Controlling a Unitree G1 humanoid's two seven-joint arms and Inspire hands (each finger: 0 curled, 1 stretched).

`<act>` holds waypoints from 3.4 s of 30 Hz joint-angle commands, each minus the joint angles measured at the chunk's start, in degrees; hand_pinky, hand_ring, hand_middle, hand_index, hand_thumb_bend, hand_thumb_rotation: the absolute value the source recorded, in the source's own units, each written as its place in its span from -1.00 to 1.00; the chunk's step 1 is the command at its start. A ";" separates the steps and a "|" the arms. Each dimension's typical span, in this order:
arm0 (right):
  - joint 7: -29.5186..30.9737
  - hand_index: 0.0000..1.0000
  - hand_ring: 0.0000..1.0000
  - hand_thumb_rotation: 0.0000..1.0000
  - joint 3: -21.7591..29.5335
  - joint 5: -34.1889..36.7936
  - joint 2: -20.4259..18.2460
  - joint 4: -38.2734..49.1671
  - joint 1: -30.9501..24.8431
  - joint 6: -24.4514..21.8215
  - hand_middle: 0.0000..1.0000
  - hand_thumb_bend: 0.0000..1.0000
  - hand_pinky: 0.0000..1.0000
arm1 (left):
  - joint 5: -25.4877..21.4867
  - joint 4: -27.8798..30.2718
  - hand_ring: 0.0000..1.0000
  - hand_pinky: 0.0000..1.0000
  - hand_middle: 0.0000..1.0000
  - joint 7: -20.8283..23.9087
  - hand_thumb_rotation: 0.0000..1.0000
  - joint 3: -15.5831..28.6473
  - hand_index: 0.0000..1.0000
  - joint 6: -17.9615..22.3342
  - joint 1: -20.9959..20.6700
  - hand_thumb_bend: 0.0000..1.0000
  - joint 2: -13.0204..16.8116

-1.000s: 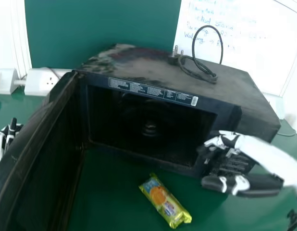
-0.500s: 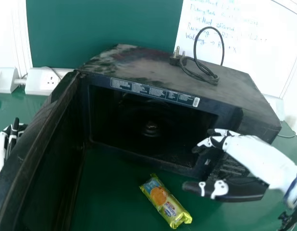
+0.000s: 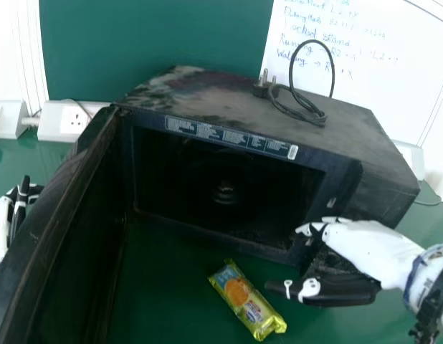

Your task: Put biscuit inside oven

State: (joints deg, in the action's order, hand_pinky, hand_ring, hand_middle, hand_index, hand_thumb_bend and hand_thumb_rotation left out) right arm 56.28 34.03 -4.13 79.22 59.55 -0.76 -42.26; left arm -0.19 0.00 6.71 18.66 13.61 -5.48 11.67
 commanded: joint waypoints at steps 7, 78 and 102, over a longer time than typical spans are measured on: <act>-4.21 0.83 0.77 0.07 -8.56 -8.45 -1.55 0.45 -1.13 -0.19 0.80 1.00 0.66 | -0.17 1.02 0.05 -0.01 0.13 -0.31 -0.88 -0.16 -0.01 0.07 0.74 0.03 0.06; 35.69 0.60 0.58 -0.15 -34.24 -84.59 -63.76 -9.67 14.67 32.25 0.63 1.00 0.35 | 0.67 5.05 0.08 0.00 0.15 -0.12 -0.88 -0.14 -0.01 -2.41 2.00 0.02 -0.43; 19.84 0.85 0.83 -0.20 -41.80 -91.48 -71.34 -16.84 6.15 36.25 0.88 1.00 0.65 | 1.21 6.36 0.07 -0.01 0.15 0.05 -0.88 -0.24 -0.02 -2.74 2.48 0.02 -0.72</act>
State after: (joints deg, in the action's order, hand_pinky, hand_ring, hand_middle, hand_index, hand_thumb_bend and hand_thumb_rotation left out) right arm 77.42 -7.16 -95.01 8.76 43.62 5.99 -6.27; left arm 0.99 5.94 6.64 18.54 10.65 -3.61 11.10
